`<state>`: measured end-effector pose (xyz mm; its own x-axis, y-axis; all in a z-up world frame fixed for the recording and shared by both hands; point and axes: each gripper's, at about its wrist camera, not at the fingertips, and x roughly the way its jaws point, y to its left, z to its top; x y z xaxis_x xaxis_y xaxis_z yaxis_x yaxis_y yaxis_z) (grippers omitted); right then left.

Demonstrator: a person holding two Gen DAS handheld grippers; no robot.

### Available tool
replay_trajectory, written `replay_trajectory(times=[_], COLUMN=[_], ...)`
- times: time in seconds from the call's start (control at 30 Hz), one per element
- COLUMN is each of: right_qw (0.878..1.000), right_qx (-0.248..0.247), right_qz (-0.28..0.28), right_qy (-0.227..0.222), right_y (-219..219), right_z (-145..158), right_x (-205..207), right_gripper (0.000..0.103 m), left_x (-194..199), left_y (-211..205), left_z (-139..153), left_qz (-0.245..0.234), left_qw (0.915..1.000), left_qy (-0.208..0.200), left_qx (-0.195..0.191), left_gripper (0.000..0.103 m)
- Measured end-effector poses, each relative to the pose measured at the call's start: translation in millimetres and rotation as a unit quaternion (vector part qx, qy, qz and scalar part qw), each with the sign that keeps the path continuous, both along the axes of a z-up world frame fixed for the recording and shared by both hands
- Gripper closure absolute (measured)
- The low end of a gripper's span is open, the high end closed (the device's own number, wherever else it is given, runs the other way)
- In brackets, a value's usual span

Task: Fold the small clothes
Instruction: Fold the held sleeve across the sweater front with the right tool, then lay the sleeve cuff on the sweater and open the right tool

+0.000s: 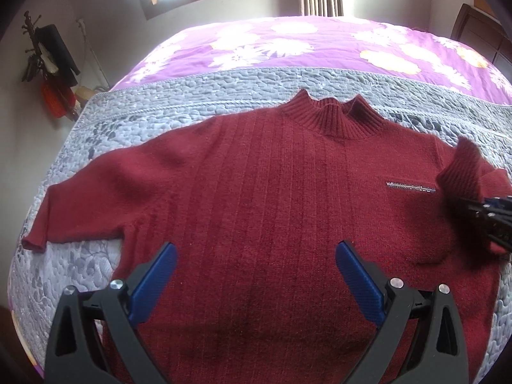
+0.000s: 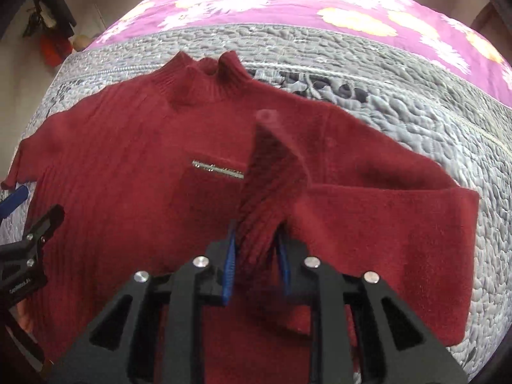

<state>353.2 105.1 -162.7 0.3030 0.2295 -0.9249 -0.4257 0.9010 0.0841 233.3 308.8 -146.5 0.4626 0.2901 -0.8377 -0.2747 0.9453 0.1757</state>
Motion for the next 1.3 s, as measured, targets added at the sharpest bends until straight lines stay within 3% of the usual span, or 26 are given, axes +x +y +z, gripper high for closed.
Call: replay_trajectory(times=[0.17, 0.33, 0.43, 0.53, 0.6, 0.67, 0.73, 0.8, 0.87, 0.97, 1.13, 1.3], right_qw=[1.000, 0.998, 0.997, 0.995, 0.995, 0.994, 0.993, 0.993, 0.992, 0.991, 0.991, 0.992], right_qx=[0.024, 0.017, 0.012, -0.002, -0.005, -0.005, 0.000, 0.009, 0.014, 0.018, 0.010, 0.021], right_qz=[0.004, -0.033, -0.056, -0.084, -0.093, -0.101, -0.107, -0.110, -0.116, -0.124, -0.120, -0.118], right_qy=[-0.001, -0.042, -0.049, -0.051, -0.046, -0.042, -0.045, -0.048, -0.049, -0.048, -0.051, -0.044], right_y=[-18, -79, -120, -156, -171, -181, -187, -190, -192, -191, -187, -182], right_z=[6, 36, 45, 43, 37, 31, 27, 26, 25, 24, 25, 25], right_x=[-17, -30, -35, -39, -42, -46, -50, -53, -54, -51, -53, -47], right_gripper=[0.056, 0.055, 0.054, 0.053, 0.053, 0.053, 0.053, 0.053, 0.053, 0.052, 0.051, 0.051], left_x=[5, 24, 43, 60, 65, 71, 74, 77, 80, 77, 71, 65], left_y=[-6, -43, -71, -87, -90, -94, -100, -104, -102, -96, -80, -39], left_z=[-1, -4, -16, -43, -58, -63, -61, -57, -56, -53, -37, -6], left_qz=[-0.016, -0.061, -0.086, -0.063, -0.047, -0.037, -0.037, -0.033, -0.032, -0.030, -0.026, -0.003], left_qw=[0.9997, 0.9939, 0.9828, 0.9784, 0.9713, 0.9717, 0.9745, 0.9764, 0.9724, 0.9634, 0.9577, 0.9724], left_qy=[0.001, 0.007, 0.034, 0.087, 0.101, 0.098, 0.095, 0.091, 0.089, 0.072, 0.032, -0.029], left_qx=[-0.017, -0.091, -0.160, -0.177, -0.210, -0.212, -0.200, -0.193, -0.213, -0.256, -0.285, -0.232], left_gripper=[0.003, 0.003, 0.003, 0.004, 0.005, 0.006, 0.019, 0.046, 0.064, 0.078, 0.084, 0.085])
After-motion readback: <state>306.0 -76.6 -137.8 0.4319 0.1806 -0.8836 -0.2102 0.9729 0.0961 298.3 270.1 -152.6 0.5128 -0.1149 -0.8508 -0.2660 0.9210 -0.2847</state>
